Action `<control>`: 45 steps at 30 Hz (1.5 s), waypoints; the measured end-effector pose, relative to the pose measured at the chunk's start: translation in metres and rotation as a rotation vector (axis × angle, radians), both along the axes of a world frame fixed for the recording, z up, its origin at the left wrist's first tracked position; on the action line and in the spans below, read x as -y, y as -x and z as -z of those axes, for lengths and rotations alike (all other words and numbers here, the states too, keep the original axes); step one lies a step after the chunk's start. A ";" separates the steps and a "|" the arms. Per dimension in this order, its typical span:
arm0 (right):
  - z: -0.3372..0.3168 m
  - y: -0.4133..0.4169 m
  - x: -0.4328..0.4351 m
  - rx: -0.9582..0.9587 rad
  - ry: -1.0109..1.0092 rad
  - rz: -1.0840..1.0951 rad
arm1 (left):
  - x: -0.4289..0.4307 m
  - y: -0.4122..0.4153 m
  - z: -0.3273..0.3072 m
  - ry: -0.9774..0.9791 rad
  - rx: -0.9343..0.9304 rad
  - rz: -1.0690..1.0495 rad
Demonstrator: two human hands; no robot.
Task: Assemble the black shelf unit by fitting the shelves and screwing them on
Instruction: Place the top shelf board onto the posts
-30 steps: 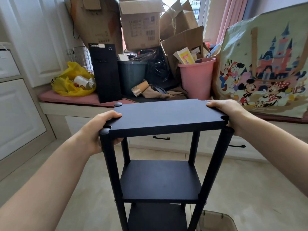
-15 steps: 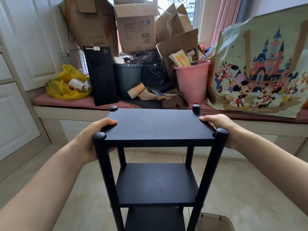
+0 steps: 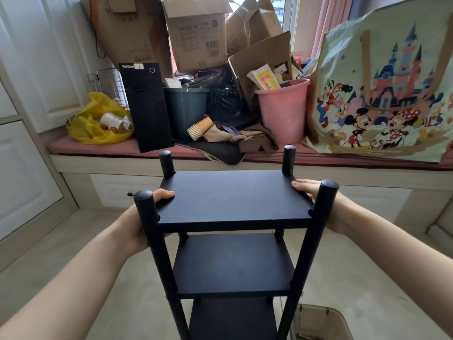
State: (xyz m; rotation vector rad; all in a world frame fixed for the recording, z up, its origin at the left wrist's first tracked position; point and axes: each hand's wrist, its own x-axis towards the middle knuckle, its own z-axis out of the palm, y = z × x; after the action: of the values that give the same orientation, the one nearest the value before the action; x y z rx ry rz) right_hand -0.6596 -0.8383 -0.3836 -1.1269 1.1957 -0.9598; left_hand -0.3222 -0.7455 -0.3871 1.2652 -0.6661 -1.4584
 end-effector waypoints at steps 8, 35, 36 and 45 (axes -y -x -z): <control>-0.001 0.008 -0.005 0.016 -0.060 0.058 | 0.001 0.001 0.003 0.035 -0.058 -0.054; 0.004 -0.050 -0.051 0.185 -0.186 -0.104 | -0.002 0.085 0.013 0.189 -0.285 -0.279; 0.003 -0.056 -0.051 0.214 -0.183 -0.128 | -0.003 0.090 0.014 0.187 -0.302 -0.254; -0.002 -0.068 -0.042 0.309 -0.129 -0.105 | -0.016 0.101 0.015 0.236 -0.388 -0.027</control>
State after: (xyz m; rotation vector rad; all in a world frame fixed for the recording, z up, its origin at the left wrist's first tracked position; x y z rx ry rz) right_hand -0.5912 -0.7964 -0.3816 -0.8924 0.9249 -0.9244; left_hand -0.4228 -0.7294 -0.4024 0.7779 -0.5366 -1.4992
